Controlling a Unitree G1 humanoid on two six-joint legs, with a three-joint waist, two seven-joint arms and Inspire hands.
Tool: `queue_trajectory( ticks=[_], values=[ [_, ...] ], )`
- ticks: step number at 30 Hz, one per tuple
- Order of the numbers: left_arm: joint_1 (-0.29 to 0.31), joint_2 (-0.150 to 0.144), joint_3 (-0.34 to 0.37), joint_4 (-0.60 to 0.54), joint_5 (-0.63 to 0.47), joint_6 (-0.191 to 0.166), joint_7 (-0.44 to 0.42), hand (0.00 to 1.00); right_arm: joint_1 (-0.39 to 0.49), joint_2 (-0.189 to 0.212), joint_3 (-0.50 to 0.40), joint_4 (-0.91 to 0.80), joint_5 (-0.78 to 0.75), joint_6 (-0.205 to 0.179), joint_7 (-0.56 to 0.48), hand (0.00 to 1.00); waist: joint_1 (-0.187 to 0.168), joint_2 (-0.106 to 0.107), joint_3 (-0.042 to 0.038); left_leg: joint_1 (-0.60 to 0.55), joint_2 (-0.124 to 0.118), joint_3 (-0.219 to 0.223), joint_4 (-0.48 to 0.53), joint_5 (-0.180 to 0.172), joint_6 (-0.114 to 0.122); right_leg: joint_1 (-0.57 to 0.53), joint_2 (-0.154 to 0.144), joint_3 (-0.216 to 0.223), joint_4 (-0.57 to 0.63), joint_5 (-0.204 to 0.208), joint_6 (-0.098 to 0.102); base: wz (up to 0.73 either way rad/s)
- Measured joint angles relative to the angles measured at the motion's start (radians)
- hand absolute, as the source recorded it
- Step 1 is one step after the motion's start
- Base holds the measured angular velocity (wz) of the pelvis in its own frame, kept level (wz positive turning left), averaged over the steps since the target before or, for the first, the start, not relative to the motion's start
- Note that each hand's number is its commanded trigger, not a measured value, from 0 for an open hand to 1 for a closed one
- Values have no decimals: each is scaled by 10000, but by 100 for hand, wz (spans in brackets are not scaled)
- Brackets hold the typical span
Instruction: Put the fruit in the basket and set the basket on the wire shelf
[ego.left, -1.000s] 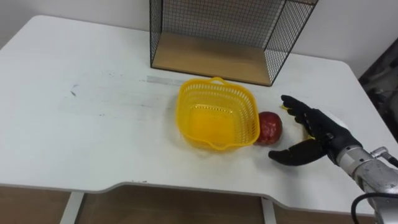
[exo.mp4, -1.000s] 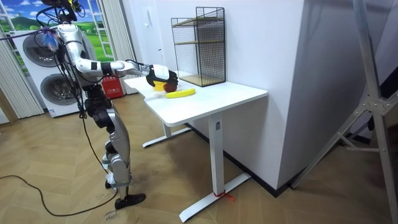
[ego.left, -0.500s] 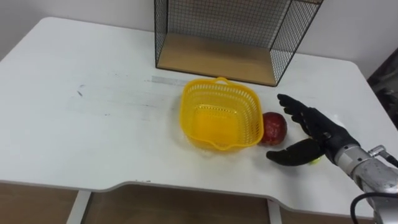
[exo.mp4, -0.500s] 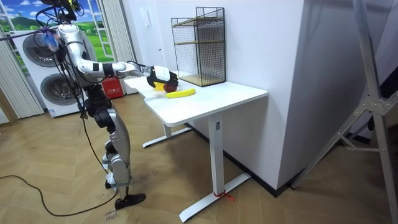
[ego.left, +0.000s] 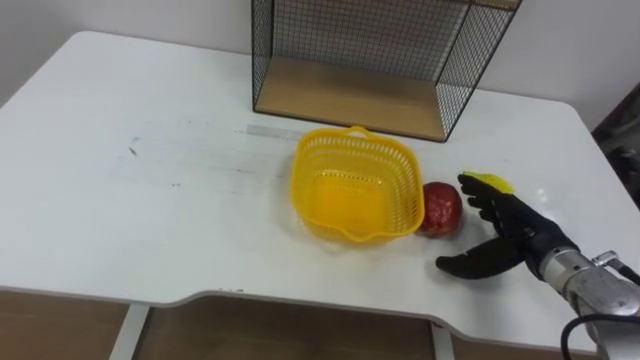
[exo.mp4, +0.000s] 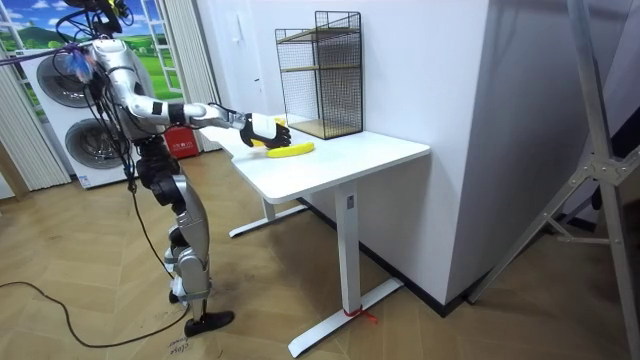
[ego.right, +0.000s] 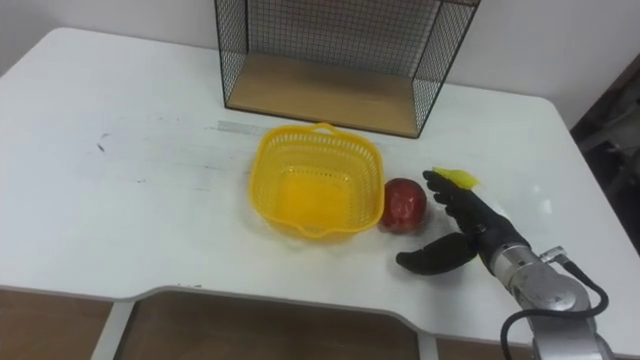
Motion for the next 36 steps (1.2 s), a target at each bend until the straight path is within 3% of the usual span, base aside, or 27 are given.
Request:
queue_trajectory(
  ticks=[17,27,36],
  values=[
    [-20,-2,-3,-17,9,144,204,0,-670,-1,52,310,-122,6,-20,0,32,31,7,-63,-4,-17,-59,0,0,-50,16,-6,-114,-1,2,0],
    [1,-4,-5,-49,21,146,224,0,-684,-1,308,357,-479,6,-24,0,42,155,-8,-49,-1,-25,-59,0,0,-15,20,-8,-145,0,2,0],
    [5,-35,-94,24,11,150,384,0,-683,3,353,708,-746,35,67,0,213,128,0,-32,-1,-27,-39,0,0,13,20,-18,-113,1,3,0]
  ],
)
